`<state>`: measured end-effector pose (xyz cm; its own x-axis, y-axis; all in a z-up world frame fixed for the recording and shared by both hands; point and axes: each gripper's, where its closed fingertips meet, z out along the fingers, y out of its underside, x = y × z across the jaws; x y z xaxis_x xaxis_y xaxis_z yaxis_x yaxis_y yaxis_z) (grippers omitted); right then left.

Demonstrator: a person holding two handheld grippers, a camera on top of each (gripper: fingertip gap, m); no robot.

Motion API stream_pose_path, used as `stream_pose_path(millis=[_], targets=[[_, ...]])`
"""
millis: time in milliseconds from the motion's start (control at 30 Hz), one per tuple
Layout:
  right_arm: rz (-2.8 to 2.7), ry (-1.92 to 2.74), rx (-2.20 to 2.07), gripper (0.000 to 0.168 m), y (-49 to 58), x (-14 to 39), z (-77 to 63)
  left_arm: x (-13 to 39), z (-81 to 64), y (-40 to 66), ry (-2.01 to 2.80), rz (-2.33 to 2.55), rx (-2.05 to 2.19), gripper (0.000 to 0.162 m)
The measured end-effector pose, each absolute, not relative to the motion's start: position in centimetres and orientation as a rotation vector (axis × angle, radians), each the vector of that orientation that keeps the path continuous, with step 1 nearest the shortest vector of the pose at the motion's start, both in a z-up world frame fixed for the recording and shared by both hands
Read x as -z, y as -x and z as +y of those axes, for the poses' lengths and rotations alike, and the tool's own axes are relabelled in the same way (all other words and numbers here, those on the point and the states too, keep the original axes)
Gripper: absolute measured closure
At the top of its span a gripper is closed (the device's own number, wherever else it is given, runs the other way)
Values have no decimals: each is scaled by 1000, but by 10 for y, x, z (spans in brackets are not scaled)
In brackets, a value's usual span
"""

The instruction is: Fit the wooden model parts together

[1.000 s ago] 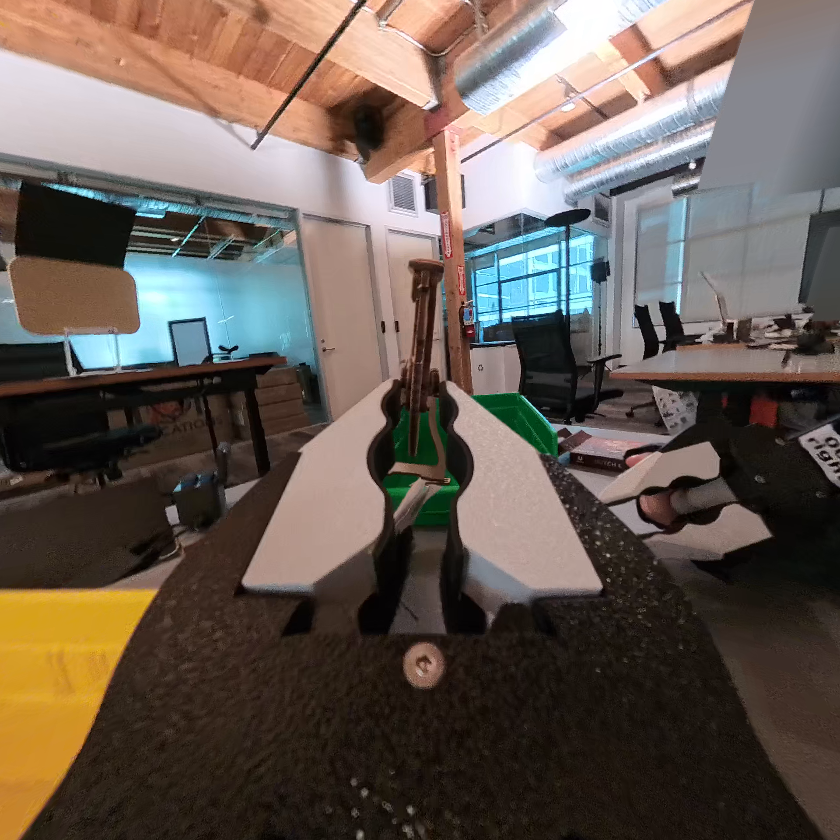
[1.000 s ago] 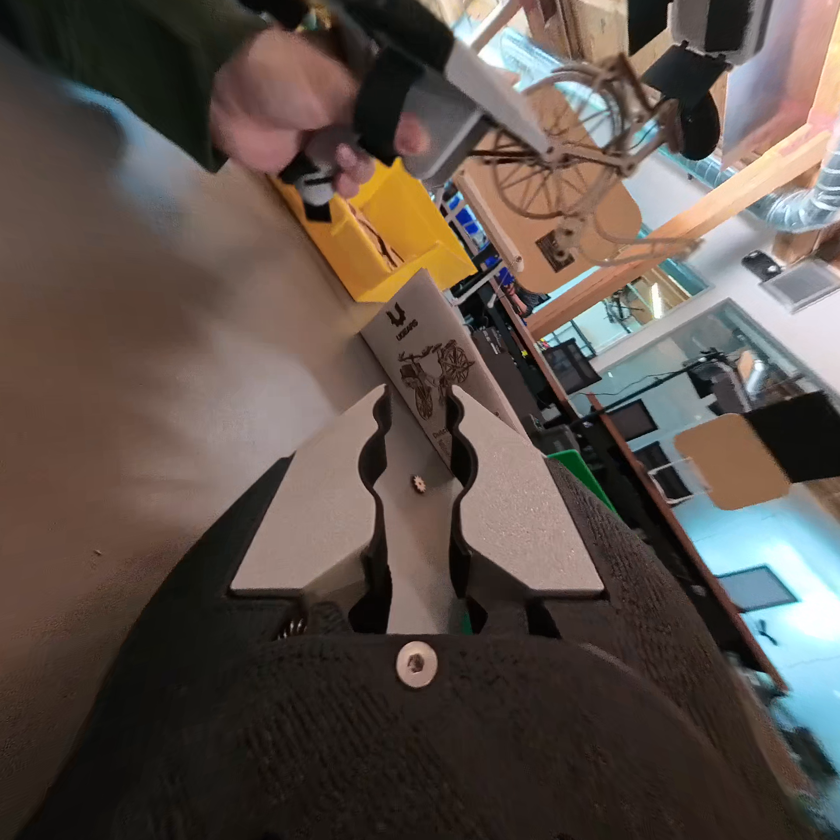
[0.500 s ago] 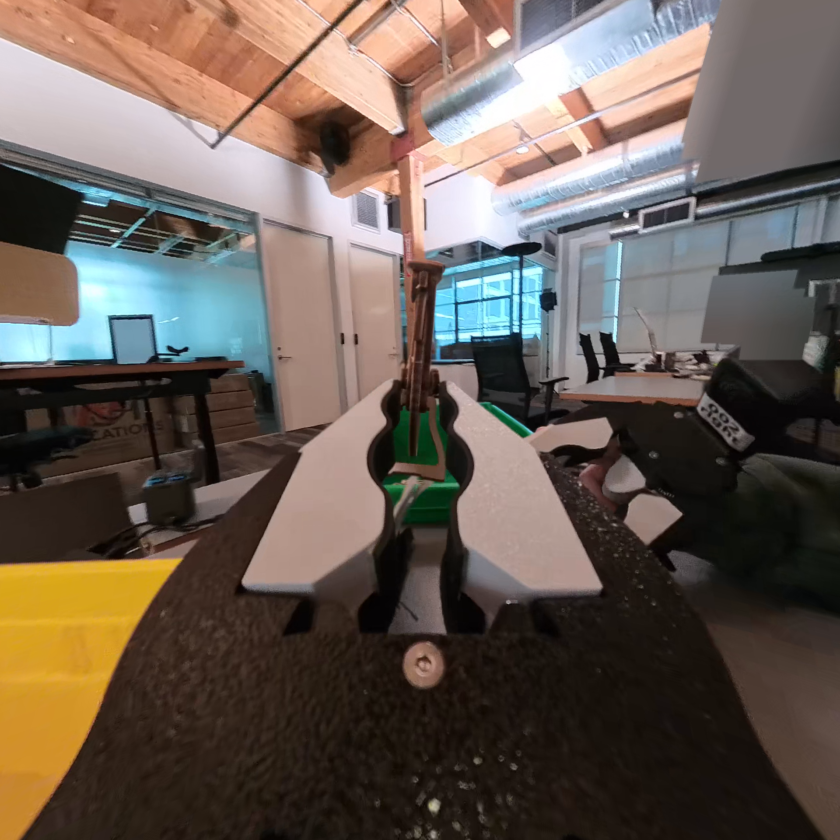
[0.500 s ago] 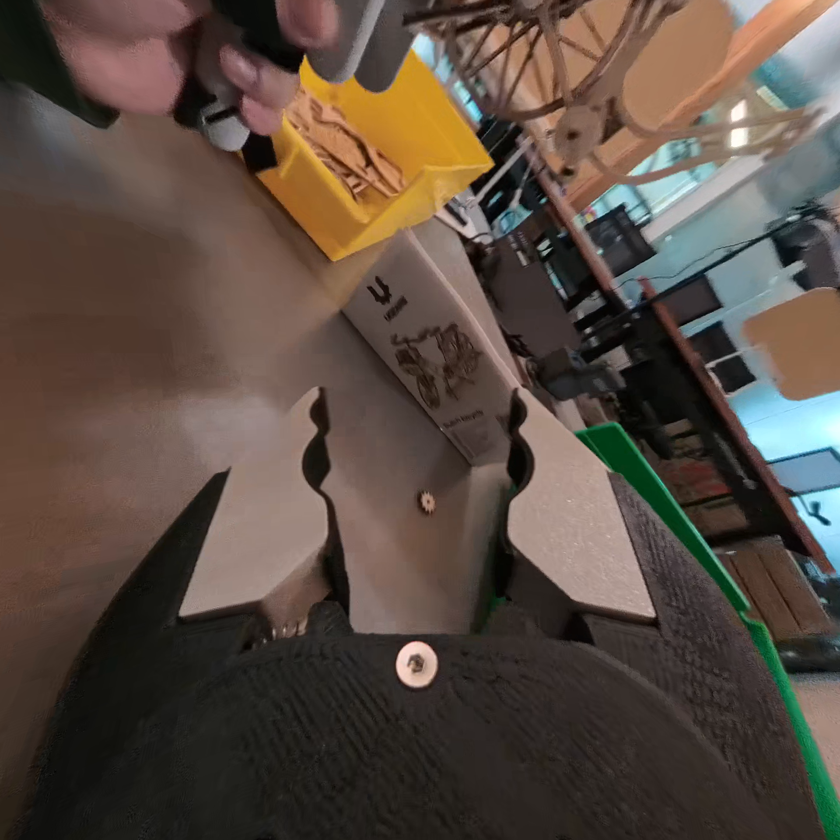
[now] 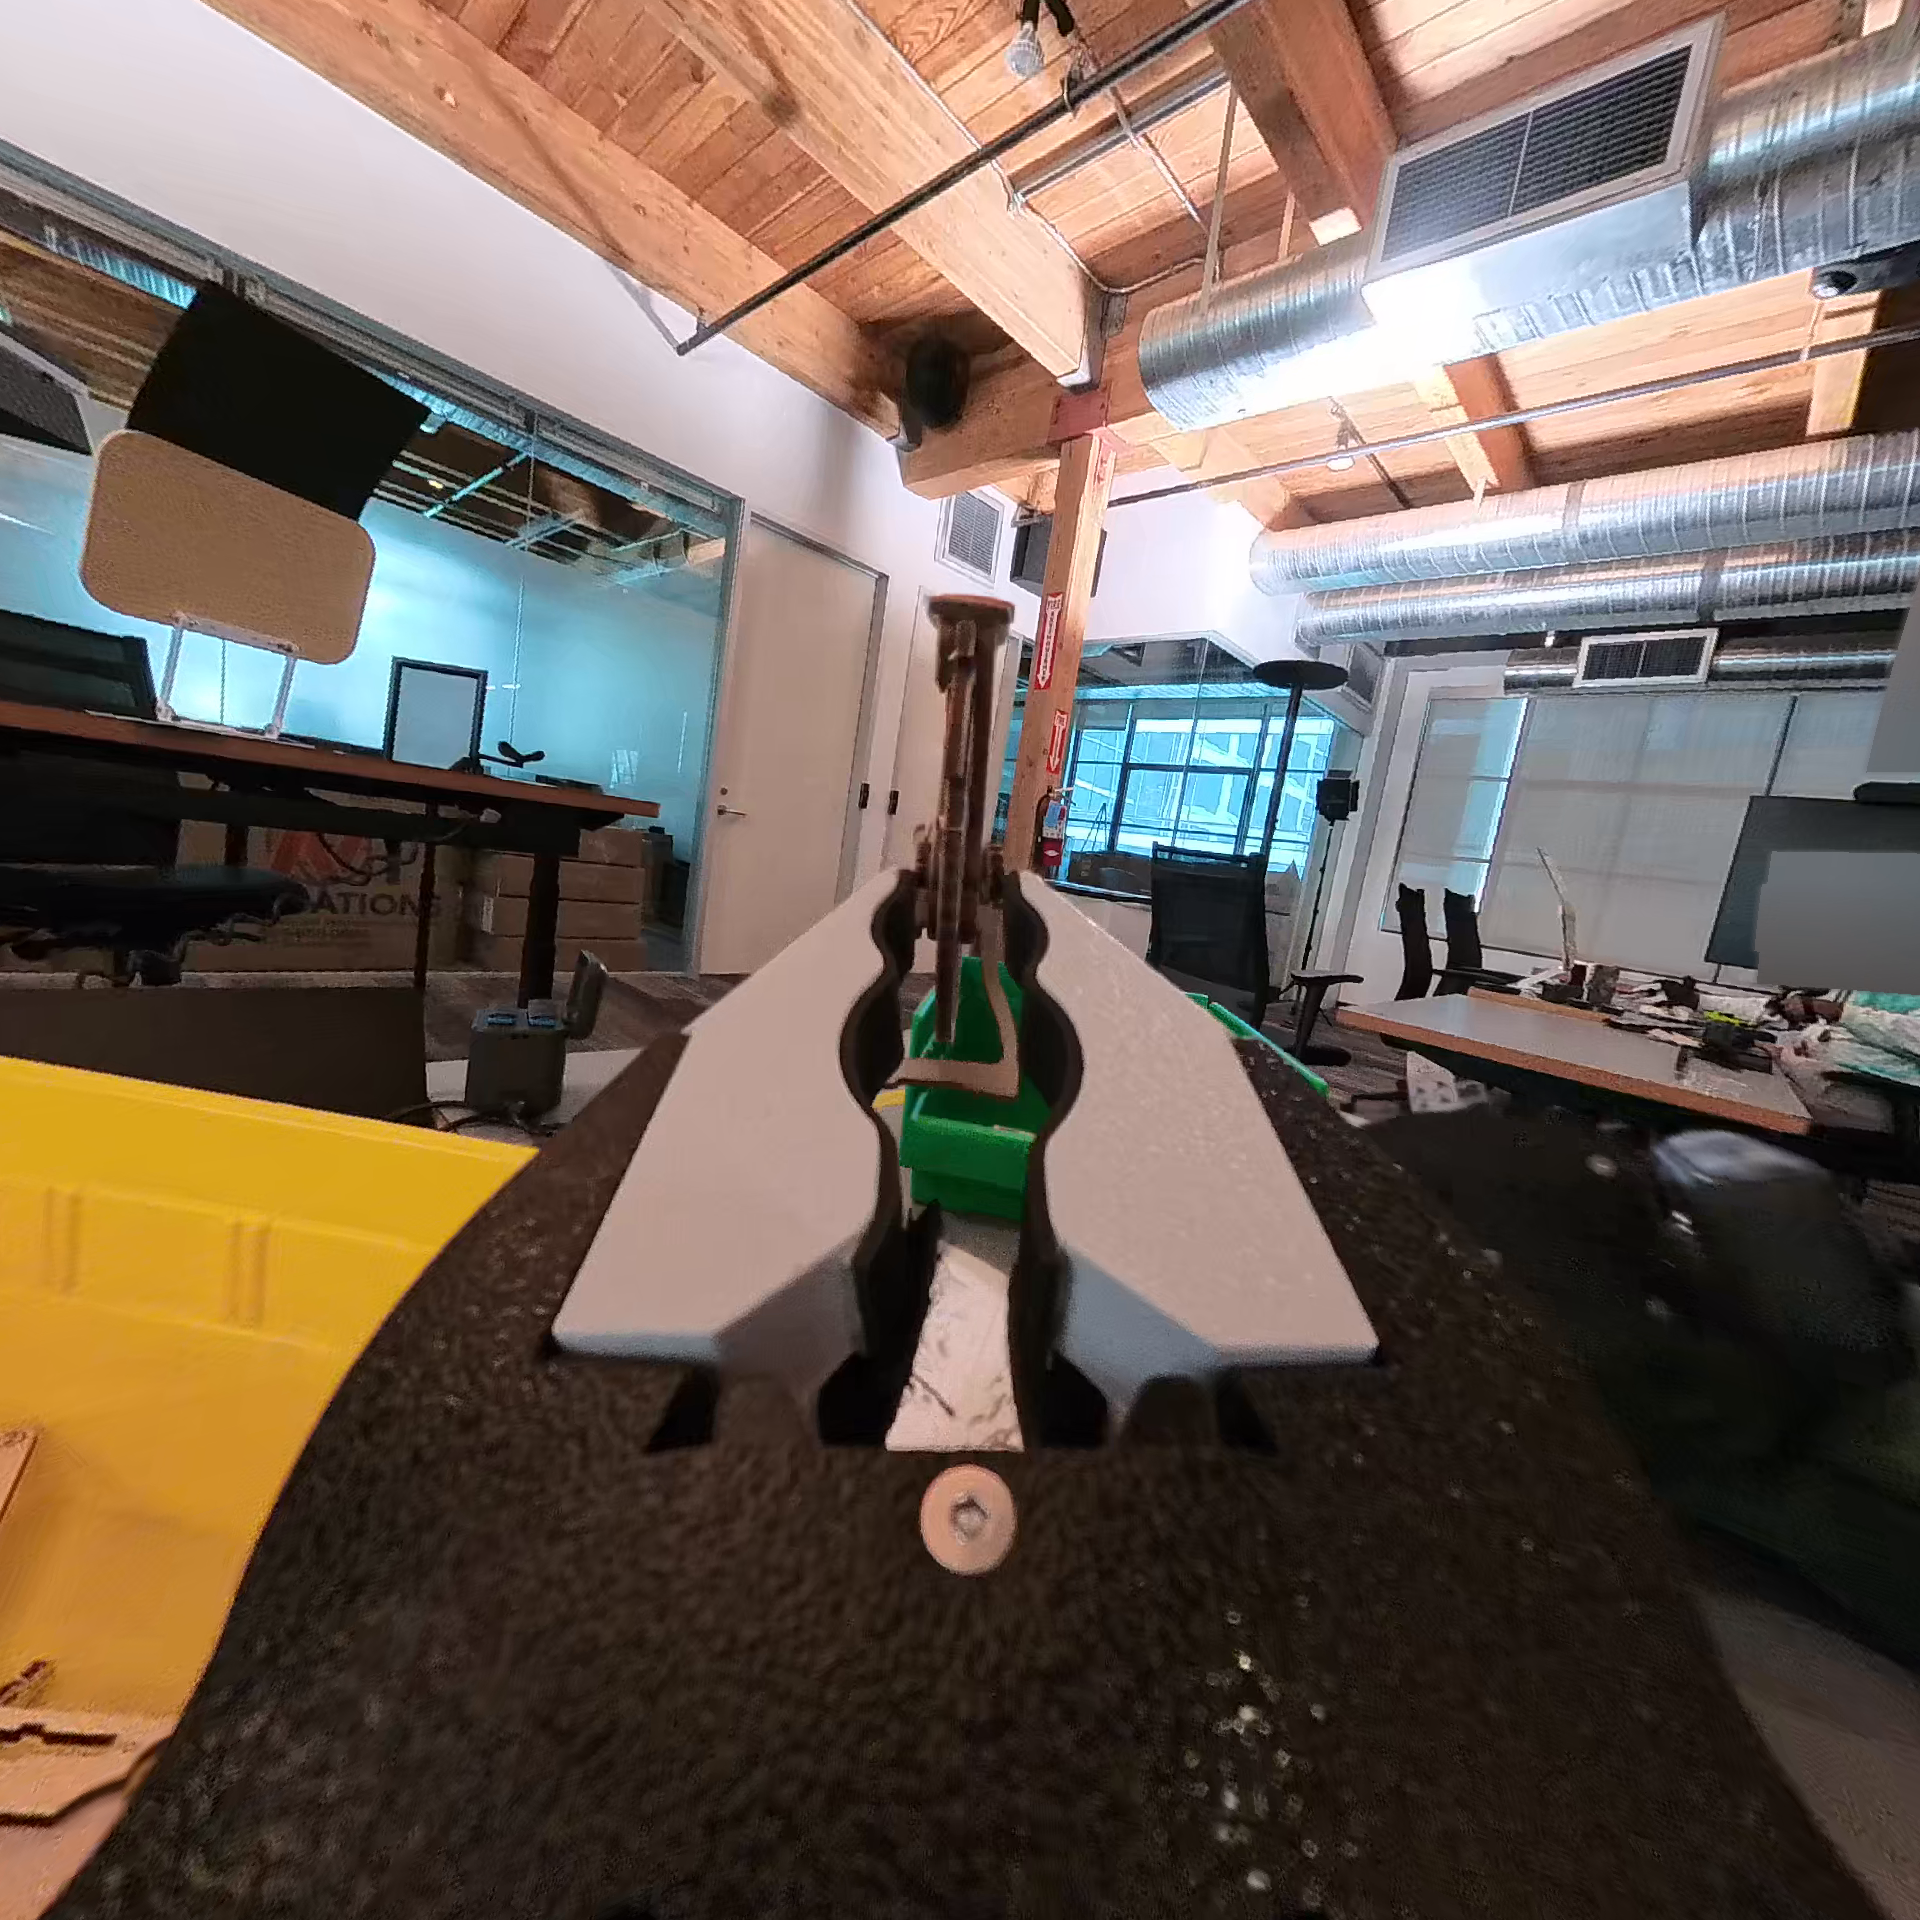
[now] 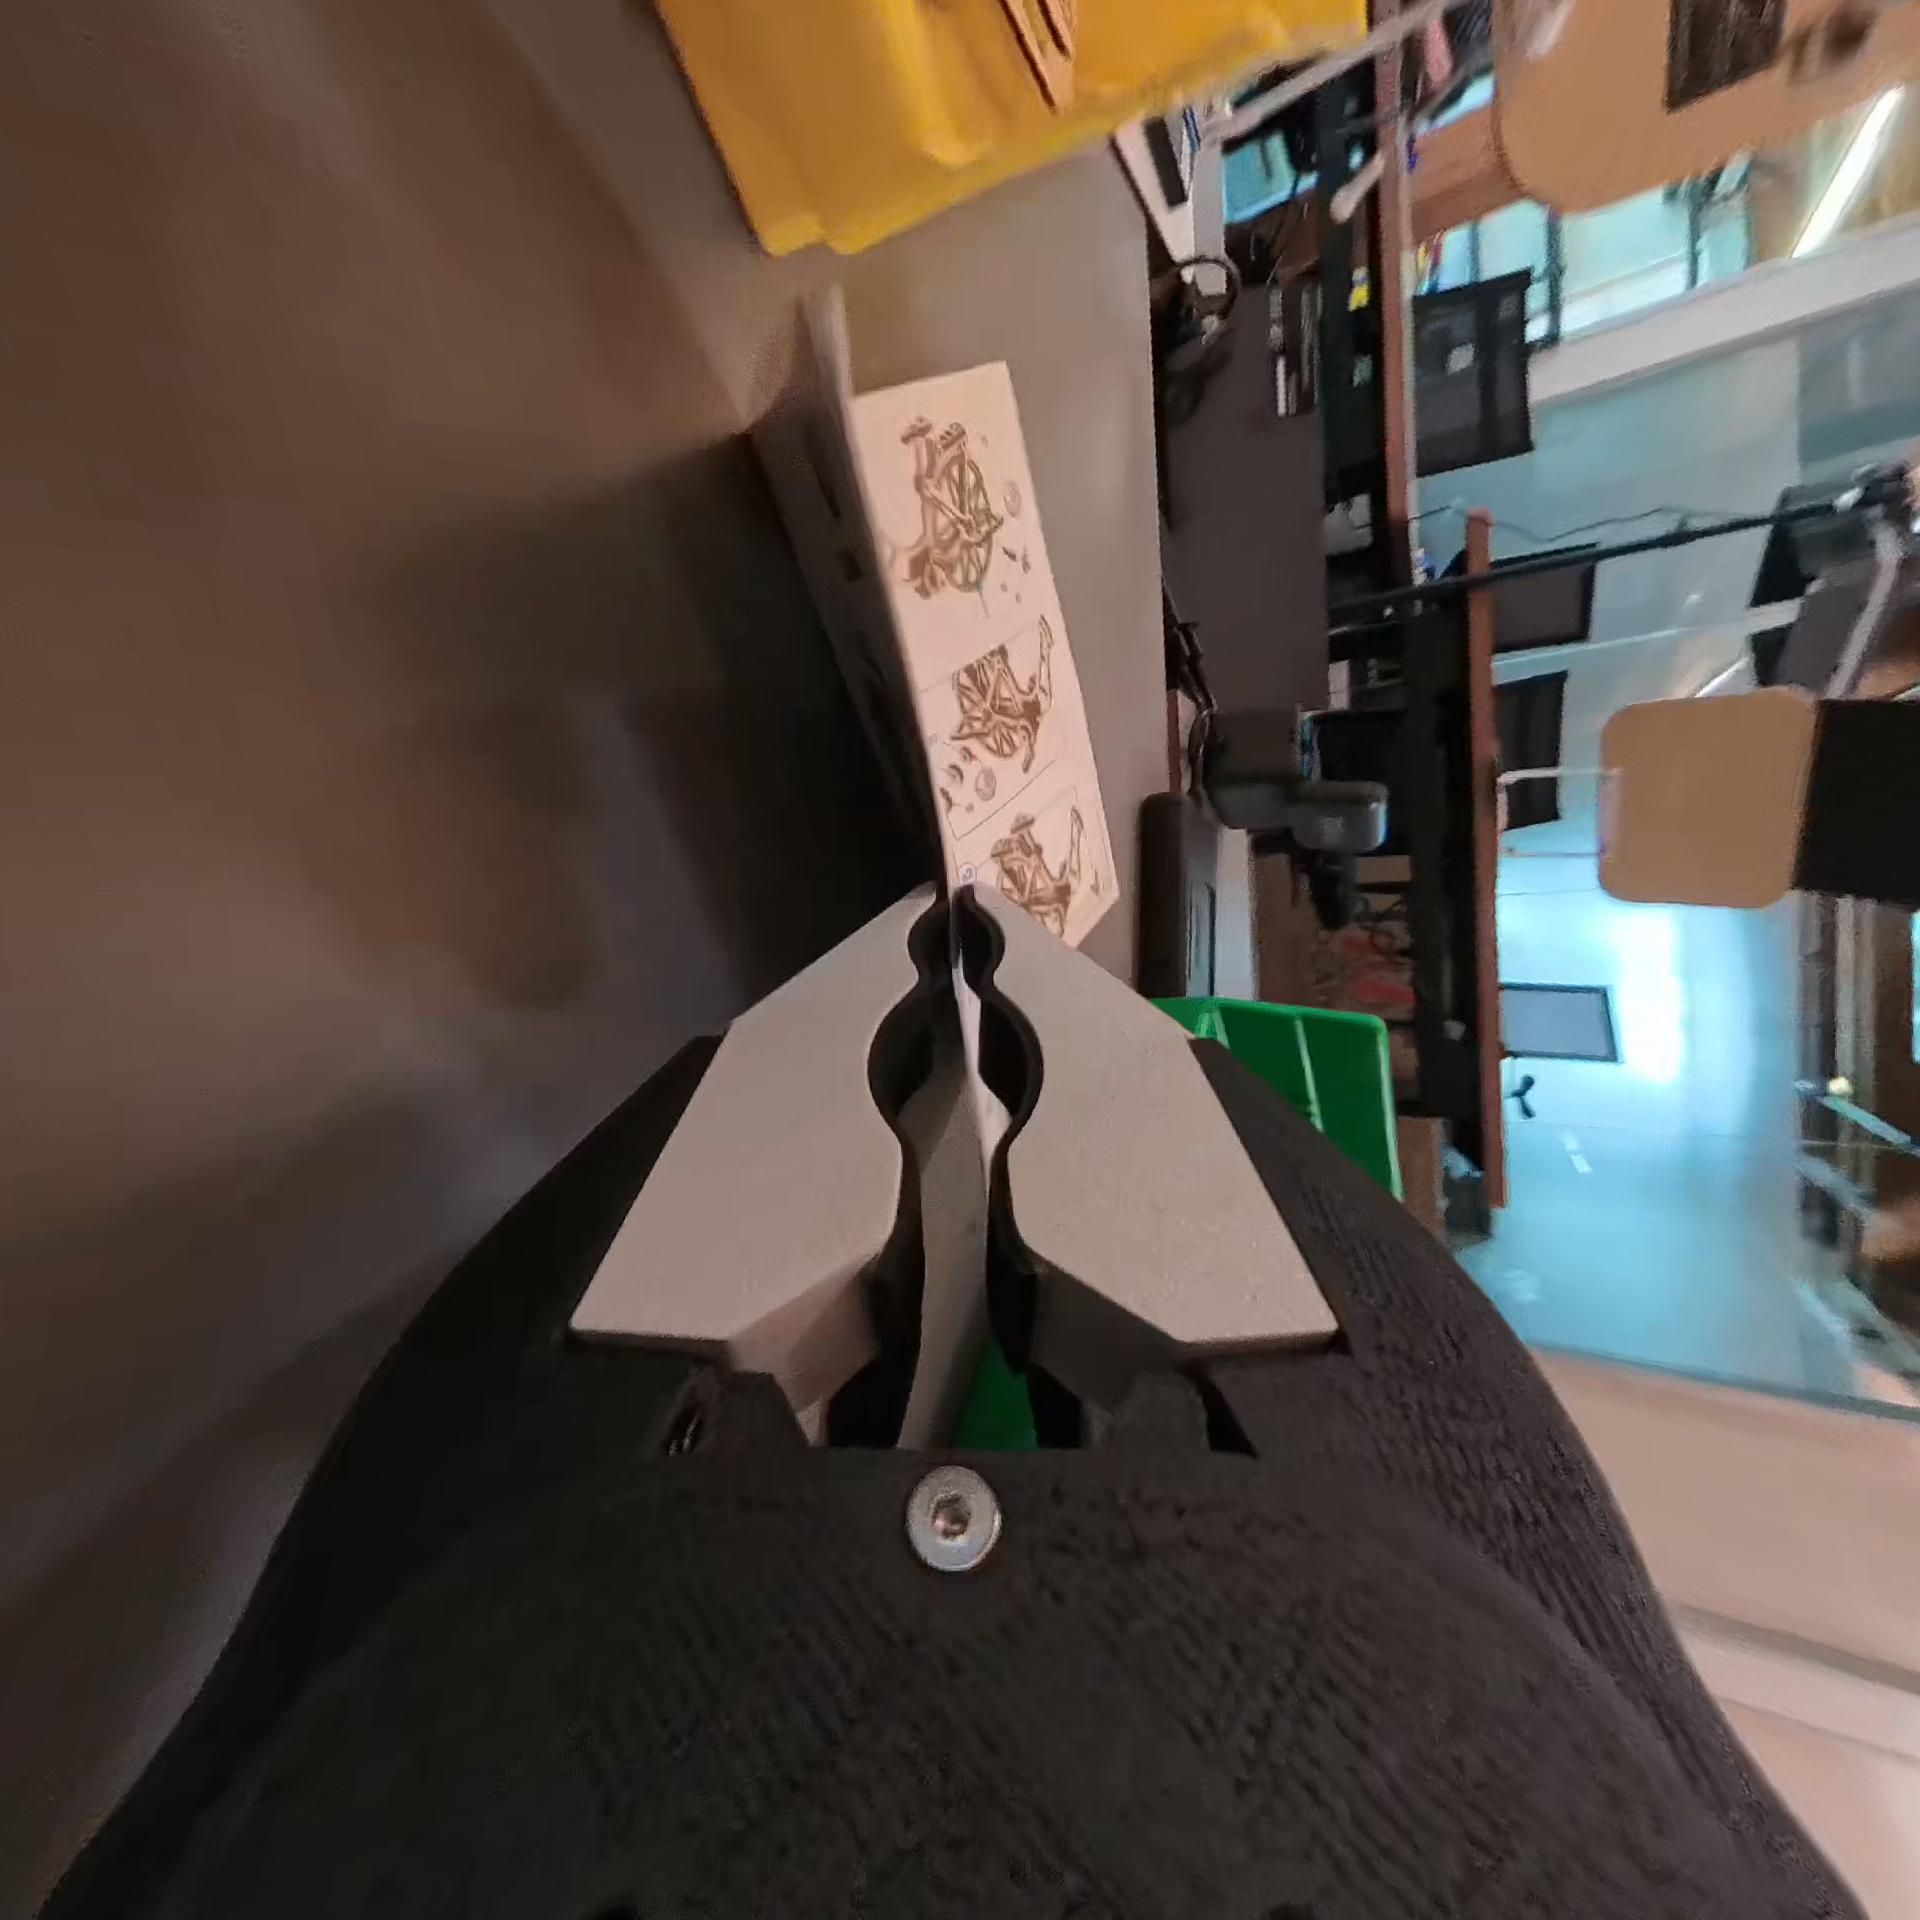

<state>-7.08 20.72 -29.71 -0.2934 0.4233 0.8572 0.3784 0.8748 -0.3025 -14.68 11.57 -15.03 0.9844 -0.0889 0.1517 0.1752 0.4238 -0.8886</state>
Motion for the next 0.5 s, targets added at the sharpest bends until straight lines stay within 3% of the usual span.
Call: stream_pose_path(millis=[233, 500], targets=[[-1906, 116, 104, 168, 43, 315, 170, 159, 121, 146, 1147, -105, 205, 148], [-1936, 204, -126, 168, 37, 313, 166, 172, 130, 145, 1190, -130, 262, 148]])
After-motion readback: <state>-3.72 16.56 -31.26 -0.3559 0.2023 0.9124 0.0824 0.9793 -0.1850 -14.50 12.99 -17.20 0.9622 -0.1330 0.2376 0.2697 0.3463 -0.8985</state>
